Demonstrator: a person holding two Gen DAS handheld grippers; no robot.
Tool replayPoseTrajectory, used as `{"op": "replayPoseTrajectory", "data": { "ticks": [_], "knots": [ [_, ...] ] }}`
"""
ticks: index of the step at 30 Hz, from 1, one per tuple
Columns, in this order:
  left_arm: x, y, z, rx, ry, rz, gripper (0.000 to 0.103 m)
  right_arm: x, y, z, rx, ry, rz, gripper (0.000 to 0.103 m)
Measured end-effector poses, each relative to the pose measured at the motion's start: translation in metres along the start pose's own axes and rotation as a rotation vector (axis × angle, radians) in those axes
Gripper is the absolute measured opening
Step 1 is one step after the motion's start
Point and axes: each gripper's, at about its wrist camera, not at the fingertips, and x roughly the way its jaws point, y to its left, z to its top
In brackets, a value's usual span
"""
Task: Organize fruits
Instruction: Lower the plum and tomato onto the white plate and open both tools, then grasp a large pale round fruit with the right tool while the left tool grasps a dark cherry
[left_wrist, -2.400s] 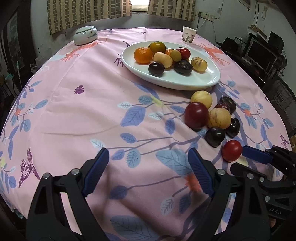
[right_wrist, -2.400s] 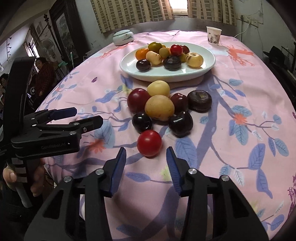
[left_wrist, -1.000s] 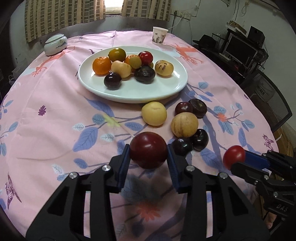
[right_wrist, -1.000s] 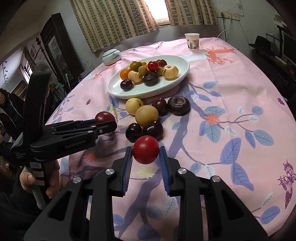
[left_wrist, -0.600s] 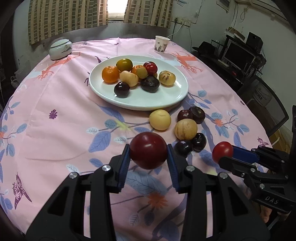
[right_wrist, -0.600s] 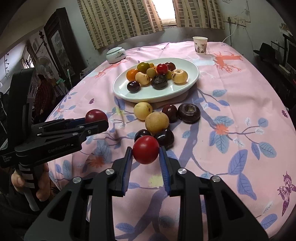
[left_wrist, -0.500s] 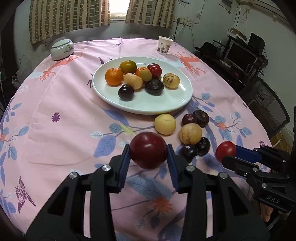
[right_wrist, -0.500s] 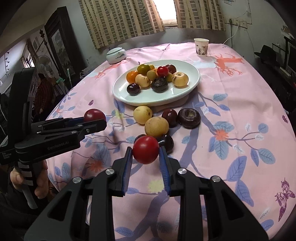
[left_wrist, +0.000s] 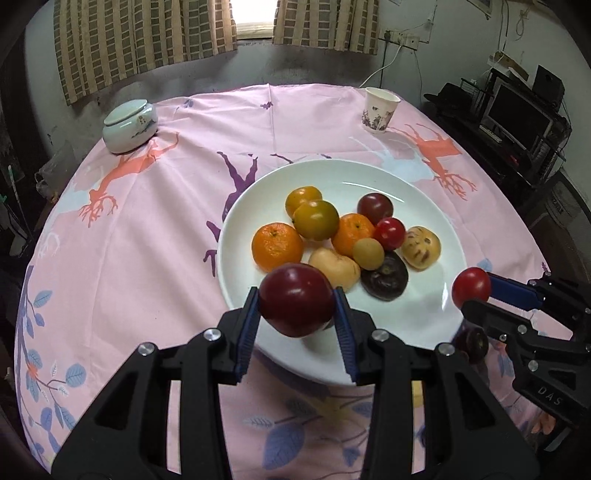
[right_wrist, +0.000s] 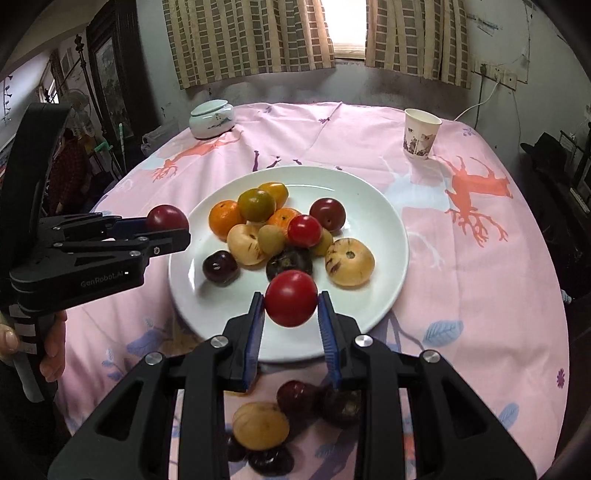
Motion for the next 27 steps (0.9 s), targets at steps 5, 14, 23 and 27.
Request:
{"op": "replayPoseTrajectory", "data": {
  "ticks": [5,14,23,27],
  "knots": [
    [0.022,0.009,0.006,-0.014,0.041,0.001,0.04,0.028,-0.009,0.012,0.019,0.042,0.007,0.03],
    [0.023,0.011,0.021,-0.016,0.025,0.018,0.063,0.033,-0.009,0.019,0.026,0.011,-0.041,0.059],
    [-0.049,0.007,-0.001,-0.022,-0.107,0.009,0.077,-0.023,-0.012,-0.007,0.001,-0.018,-0.072,0.059],
    [-0.067,0.0,-0.042,-0.059,-0.133,0.023,0.086,-0.048,-0.013,-0.051,0.041,-0.012,-0.05,0.06]
  ]
}}
